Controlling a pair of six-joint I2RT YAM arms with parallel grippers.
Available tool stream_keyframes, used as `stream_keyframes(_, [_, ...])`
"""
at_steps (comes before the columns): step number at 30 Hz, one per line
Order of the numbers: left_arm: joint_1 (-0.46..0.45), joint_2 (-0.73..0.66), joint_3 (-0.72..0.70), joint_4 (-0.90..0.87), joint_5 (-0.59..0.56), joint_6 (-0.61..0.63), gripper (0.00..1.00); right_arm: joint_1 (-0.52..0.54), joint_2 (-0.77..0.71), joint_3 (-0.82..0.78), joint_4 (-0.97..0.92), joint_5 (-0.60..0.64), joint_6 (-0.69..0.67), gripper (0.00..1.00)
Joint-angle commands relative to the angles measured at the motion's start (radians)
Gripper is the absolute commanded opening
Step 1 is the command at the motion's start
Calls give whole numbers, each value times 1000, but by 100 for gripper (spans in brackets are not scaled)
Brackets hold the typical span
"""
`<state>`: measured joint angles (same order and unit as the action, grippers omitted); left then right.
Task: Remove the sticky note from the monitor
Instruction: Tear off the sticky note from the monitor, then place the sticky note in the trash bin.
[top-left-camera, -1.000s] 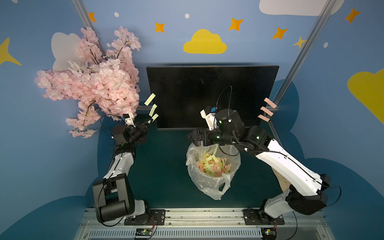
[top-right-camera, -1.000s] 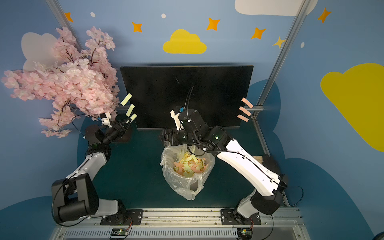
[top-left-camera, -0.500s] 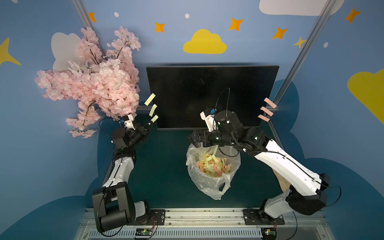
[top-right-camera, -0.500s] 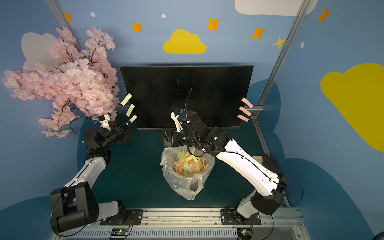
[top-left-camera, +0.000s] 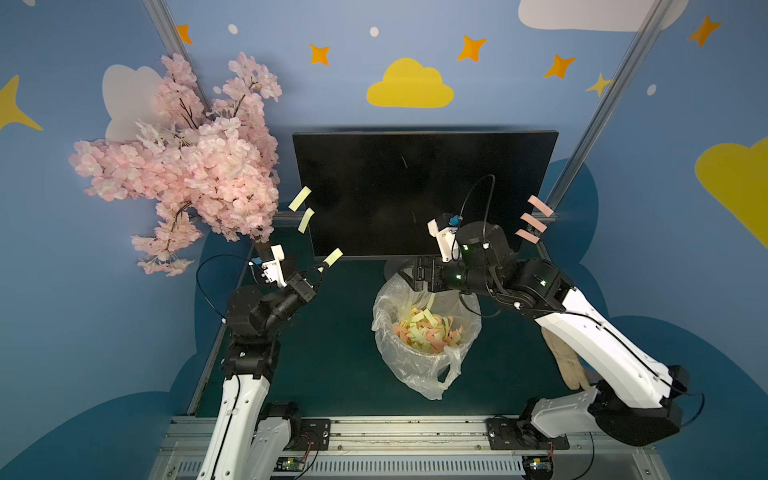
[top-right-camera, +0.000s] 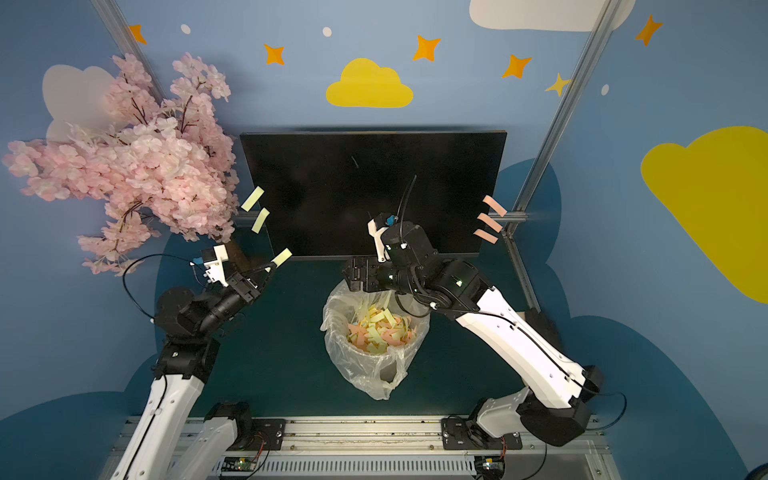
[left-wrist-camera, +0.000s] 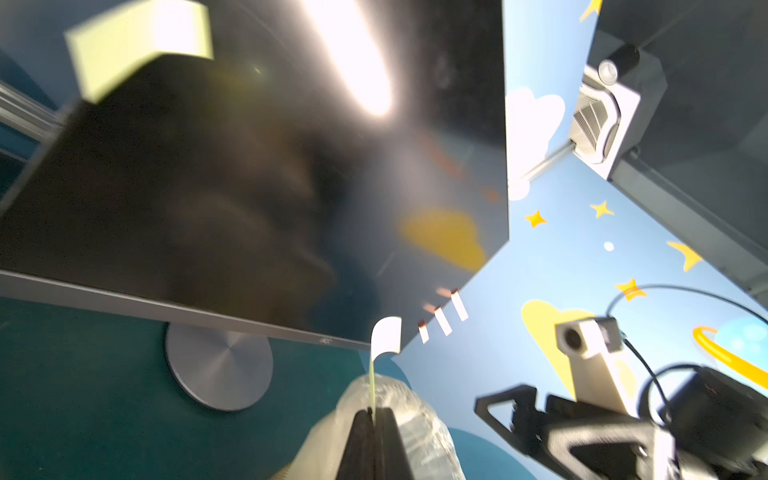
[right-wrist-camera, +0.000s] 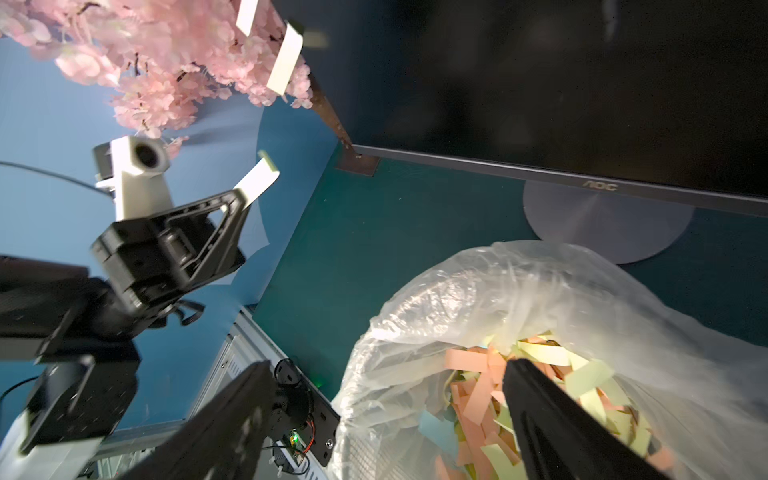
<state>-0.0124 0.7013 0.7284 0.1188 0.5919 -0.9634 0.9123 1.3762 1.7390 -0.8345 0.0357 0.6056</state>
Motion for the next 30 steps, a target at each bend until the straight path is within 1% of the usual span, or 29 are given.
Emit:
stream_keyframes(1, [-86,-33,96,-250,-69,112,3,-39,-49,-26,-63,32,8,91])
stream_keyframes(3, [-149,-23,163,-317,-101,146,3,-68,-80,-49,-76,34,9,91])
stream_keyframes(5, [-236,14,238,-384,-139,191,3,-99,-111,-69,-90,36,11,91])
stream_keyframes(8, [-414,107,366,-488,-230,289,3,-142,-152,-92,-117,44,13,92])
stream_keyframes(11, [-618,228,495,-598,-376,405,3,-180,-188,-105,-153,56,5,92])
stream_keyframes(13, [-741,314,566,-658,-454,458,3,-202,-213,-107,-180,71,-2,92])
stream_keyframes(15, [-833,390,620,-704,-524,505,3,-220,-236,-110,-208,85,-9,92])
stream_keyframes(17, [-905,454,663,-741,-580,539,3,-240,-258,-115,-235,95,-10,92])
stream_keyframes(19, [-960,506,702,-779,-637,575,3,-254,-283,-126,-249,100,-11,92])
stream_keyframes(21, [-994,552,736,-821,-684,597,3,-264,-302,-141,-263,101,-6,92])
stream_keyframes(25, [-1017,625,780,-901,-737,630,4,-277,-329,-177,-275,89,0,92])
stream_keyframes(27, [-1018,651,790,-916,-742,643,8,-280,-332,-188,-276,83,2,92])
stream_keyframes(30, [-1020,685,806,-927,-747,658,20,-283,-326,-190,-275,76,2,92])
